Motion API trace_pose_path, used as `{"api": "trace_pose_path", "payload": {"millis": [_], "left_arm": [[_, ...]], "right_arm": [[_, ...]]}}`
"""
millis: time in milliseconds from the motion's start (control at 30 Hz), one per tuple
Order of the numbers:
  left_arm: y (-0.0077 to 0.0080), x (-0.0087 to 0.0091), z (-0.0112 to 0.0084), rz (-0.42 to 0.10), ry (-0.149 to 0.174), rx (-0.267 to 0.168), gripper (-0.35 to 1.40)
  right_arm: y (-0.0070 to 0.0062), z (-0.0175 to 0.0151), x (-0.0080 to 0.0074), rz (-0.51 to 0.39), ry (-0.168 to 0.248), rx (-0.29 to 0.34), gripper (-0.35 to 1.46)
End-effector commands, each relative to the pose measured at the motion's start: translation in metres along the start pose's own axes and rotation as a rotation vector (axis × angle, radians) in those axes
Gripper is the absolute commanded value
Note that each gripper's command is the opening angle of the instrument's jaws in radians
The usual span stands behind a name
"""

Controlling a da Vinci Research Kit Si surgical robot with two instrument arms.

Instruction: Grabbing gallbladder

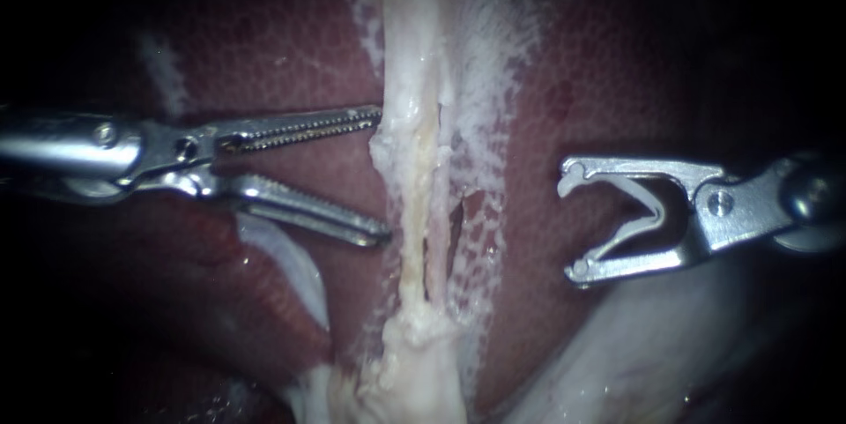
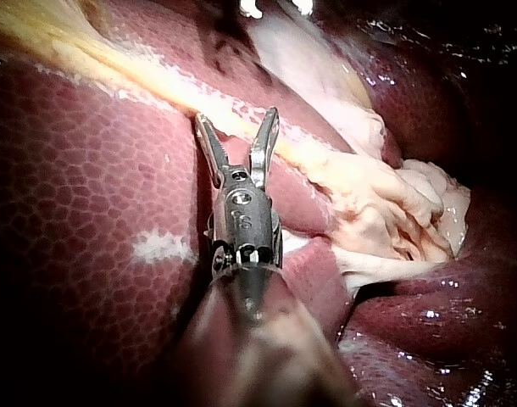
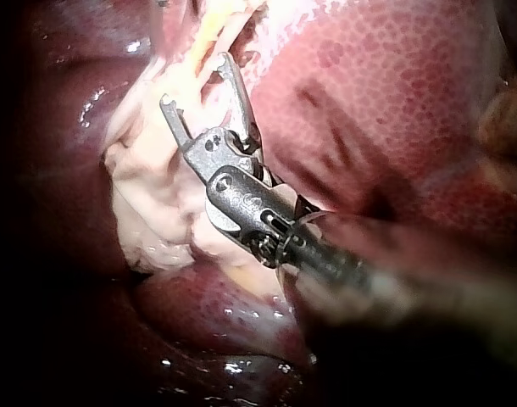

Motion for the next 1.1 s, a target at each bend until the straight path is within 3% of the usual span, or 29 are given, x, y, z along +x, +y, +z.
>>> {"api": "trace_pose_path", "payload": {"millis": [33, 367, 600, 1100], "left_arm": [[0.0001, 0.0, 0.0002, -0.012, 0.0, -0.001, 0.46], [0.0007, 0.0004, 0.0003, -0.131, -0.002, -0.013, -0.35], [0.0014, 0.001, 0.0002, -0.166, 0.005, -0.028, -0.35], [0.0015, 0.0012, 0.0001, -0.173, 0.008, -0.029, -0.35]], "right_arm": [[0.0, 0.0, 0.0, 0.0, 0.0, -0.001, 0.58], [0.0, 0.0, 0.0, 0.0, 0.0, -0.001, 0.58], [0.0, 0.0, 0.0, 0.001, 0.0, -0.001, 0.58], [0.0001, 0.0001, 0.0, 0.001, 0.0, -0.001, 0.58]]}}
